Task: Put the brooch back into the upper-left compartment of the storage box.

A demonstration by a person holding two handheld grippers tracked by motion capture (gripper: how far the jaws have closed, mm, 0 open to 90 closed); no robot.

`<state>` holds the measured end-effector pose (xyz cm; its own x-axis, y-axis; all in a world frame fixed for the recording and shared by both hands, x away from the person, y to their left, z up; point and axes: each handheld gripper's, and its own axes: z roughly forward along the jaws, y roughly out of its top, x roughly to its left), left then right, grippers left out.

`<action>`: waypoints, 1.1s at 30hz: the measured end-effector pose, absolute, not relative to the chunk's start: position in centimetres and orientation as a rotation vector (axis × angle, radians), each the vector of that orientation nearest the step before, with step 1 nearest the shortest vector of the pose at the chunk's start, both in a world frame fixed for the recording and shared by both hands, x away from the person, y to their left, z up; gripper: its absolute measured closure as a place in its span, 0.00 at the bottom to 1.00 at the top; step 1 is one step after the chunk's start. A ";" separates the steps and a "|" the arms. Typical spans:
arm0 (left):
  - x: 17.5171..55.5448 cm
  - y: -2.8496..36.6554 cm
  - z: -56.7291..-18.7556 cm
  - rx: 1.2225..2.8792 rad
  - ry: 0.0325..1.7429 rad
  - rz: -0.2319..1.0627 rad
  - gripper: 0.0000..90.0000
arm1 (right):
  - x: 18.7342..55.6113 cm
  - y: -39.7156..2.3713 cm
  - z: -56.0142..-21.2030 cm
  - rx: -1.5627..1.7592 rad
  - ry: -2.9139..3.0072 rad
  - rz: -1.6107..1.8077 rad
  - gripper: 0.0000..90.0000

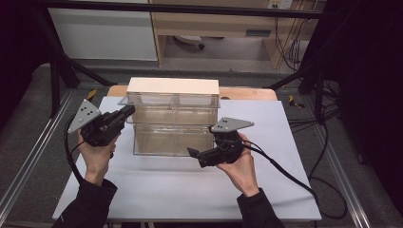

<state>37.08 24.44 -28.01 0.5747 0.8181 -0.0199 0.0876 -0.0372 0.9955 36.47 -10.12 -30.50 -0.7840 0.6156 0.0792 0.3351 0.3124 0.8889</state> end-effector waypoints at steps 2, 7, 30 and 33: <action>37.1 24.4 -28.0 1.513 0.804 0.705 1.00 | 36.3 -10.7 -31.0 0.873 2.309 1.451 0.01; 37.1 24.4 -28.0 1.515 0.804 0.705 1.00 | 36.2 -12.2 -32.5 0.913 2.314 1.426 0.01; 37.1 24.5 -28.0 1.516 0.805 0.712 1.00 | 36.6 -19.9 -40.0 1.058 2.305 1.324 0.01; 37.0 24.5 -28.0 1.516 0.806 0.712 1.00 | 36.5 -20.7 -40.6 1.080 2.303 1.315 0.01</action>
<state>37.05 24.51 -28.02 0.5702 0.8214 -0.0144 0.0864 -0.0425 0.9954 36.52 -20.69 -40.63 -0.6828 0.7209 0.1187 0.4688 0.3076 0.8280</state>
